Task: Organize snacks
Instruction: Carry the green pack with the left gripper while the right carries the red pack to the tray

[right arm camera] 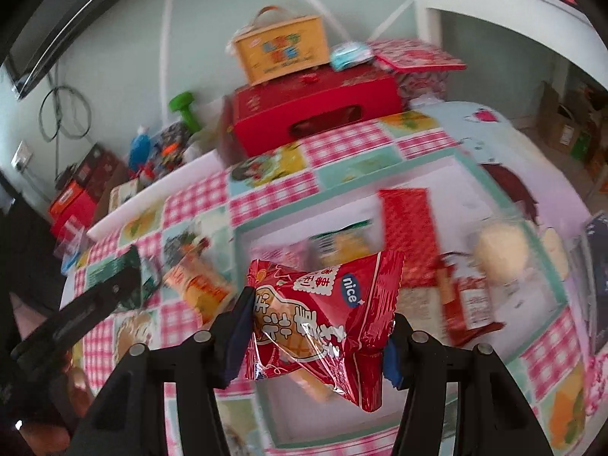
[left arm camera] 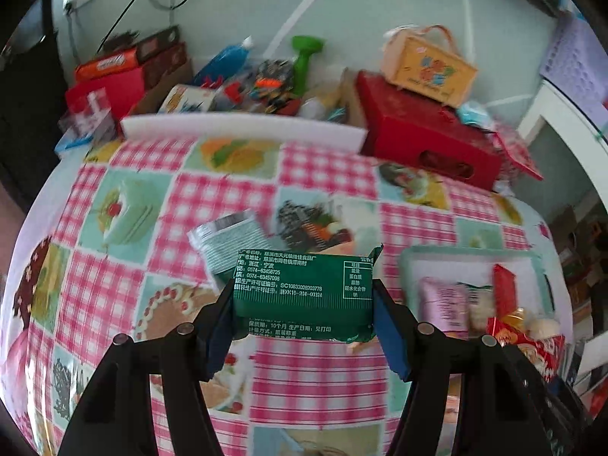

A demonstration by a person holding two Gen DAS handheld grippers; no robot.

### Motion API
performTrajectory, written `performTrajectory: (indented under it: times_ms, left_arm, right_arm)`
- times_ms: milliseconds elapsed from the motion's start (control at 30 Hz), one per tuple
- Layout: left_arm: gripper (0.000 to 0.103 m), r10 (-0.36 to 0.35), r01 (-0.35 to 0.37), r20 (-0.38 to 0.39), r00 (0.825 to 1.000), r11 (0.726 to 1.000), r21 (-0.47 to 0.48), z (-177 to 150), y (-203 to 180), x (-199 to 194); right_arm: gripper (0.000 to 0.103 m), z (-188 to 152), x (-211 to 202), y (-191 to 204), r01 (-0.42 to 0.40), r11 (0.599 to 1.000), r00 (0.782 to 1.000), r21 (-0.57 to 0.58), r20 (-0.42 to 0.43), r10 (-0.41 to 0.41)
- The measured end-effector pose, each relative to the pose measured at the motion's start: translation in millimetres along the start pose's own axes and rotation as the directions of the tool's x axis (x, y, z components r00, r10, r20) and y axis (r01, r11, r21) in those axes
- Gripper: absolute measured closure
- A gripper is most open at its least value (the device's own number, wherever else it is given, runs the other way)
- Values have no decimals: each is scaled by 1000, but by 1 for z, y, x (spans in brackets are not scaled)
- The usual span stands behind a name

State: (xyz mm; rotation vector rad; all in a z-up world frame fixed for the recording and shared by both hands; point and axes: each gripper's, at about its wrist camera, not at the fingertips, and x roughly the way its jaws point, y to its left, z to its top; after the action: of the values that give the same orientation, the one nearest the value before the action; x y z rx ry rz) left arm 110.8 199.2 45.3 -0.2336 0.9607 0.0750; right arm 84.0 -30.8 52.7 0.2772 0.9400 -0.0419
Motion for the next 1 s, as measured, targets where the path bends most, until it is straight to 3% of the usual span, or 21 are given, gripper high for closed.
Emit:
performTrajectory:
  times_ms: [367, 633, 800, 1000]
  left_arm:
    - [36, -77, 76, -5, 997, 981, 176, -14, -71, -3]
    - [36, -133, 145, -57, 989, 939, 314, -39, -127, -1]
    - [36, -144, 168, -93, 985, 921, 353, -52, -145, 10]
    - [36, -142, 175, -118, 983, 922, 346, -56, -147, 21]
  right_arm:
    - [43, 13, -1, -70, 99, 981, 995, 168, 12, -102]
    - [42, 14, -1, -102, 134, 965, 991, 227, -4, -136]
    - [42, 13, 2, -111, 142, 961, 990, 239, -17, -142]
    - [42, 12, 11, -109, 134, 965, 991, 226, -42, -128]
